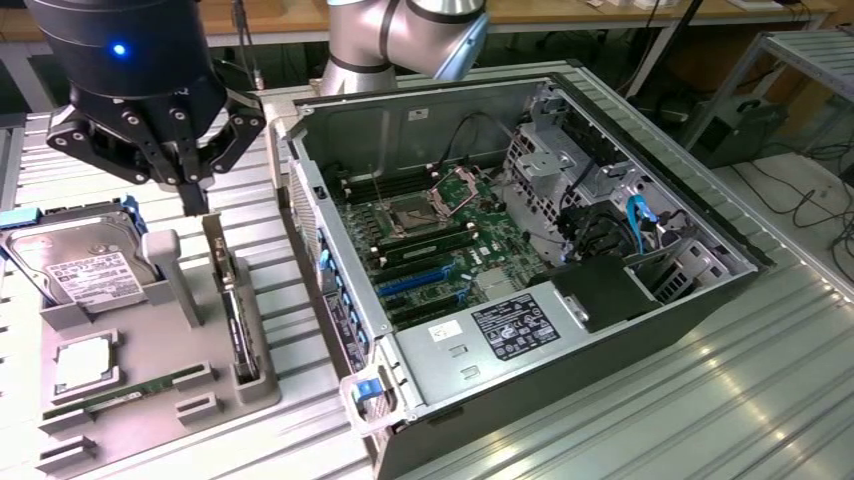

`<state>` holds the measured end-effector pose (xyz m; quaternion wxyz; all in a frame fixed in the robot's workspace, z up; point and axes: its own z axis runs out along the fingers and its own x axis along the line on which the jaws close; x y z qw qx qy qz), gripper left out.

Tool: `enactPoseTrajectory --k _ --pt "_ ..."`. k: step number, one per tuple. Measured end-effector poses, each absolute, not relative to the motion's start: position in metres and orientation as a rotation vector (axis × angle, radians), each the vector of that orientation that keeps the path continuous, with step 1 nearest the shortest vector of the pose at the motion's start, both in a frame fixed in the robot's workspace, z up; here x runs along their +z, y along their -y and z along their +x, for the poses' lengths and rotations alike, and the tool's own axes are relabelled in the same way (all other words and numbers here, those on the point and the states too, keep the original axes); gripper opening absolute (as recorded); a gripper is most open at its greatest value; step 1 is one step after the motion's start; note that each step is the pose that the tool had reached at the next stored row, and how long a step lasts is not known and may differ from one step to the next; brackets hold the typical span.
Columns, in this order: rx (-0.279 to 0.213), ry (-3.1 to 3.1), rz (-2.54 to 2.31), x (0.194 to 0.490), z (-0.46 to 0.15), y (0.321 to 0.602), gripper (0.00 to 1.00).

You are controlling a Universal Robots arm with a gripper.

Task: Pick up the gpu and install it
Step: 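Reach for the gpu, then pick up the gpu and move the gpu toward the slot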

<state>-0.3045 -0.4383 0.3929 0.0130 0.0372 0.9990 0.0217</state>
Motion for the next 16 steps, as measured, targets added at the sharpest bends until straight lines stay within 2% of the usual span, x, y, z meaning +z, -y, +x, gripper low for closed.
enactPoseTrajectory --k 16 --pt "0.068 -3.113 0.116 0.3929 -0.3067 0.4383 0.11"
